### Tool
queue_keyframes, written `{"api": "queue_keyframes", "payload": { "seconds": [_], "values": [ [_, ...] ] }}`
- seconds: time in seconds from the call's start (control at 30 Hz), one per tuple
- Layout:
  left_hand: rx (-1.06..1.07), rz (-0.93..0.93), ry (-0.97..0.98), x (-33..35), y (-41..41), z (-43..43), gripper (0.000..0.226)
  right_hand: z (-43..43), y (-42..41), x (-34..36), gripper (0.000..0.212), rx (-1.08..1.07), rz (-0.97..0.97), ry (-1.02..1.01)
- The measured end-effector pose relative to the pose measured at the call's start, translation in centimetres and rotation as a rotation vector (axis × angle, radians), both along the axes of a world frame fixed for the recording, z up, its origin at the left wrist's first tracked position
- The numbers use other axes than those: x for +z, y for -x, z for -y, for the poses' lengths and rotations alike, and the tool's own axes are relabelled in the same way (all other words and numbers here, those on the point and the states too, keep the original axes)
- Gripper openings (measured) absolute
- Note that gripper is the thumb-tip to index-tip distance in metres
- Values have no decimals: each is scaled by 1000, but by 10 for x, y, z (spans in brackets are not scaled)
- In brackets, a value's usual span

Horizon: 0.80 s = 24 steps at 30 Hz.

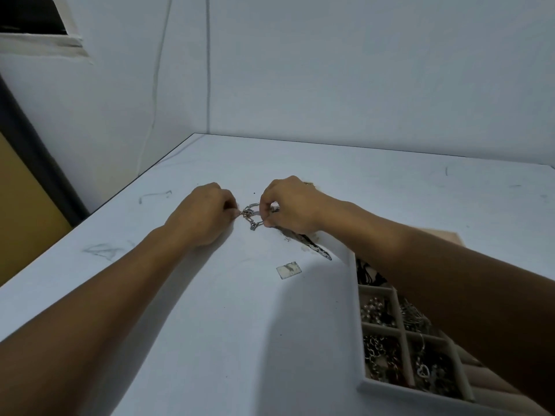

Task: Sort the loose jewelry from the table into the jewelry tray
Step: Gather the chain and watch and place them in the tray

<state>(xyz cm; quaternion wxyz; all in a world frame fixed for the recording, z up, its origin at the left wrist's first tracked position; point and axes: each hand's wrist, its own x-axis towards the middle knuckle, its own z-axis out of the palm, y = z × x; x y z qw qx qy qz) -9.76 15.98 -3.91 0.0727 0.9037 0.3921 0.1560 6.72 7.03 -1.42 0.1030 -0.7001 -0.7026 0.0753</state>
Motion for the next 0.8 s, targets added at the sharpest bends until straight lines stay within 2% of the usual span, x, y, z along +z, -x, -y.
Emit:
{"api": "queue_keyframes", "payload": {
  "seconds": [0.17, 0.3, 0.5, 0.67, 0.8],
  "values": [
    [35, -37, 22, 0, 1, -1, 14, -4, 5, 3, 16, 7, 45, 39],
    [67, -60, 12, -2, 5, 3, 16, -11, 8, -1, 20, 14, 174, 34],
    [133, -101, 98, 0, 18, 12, 21, -13, 6, -13, 10, 34, 346, -44],
    [126, -37, 162, 9, 27, 19, 30, -9, 4, -9, 12, 13, 93, -74],
    [124, 15, 272, 20, 30, 28, 29, -12, 4, -9, 11, 14, 18, -107]
  ]
}}
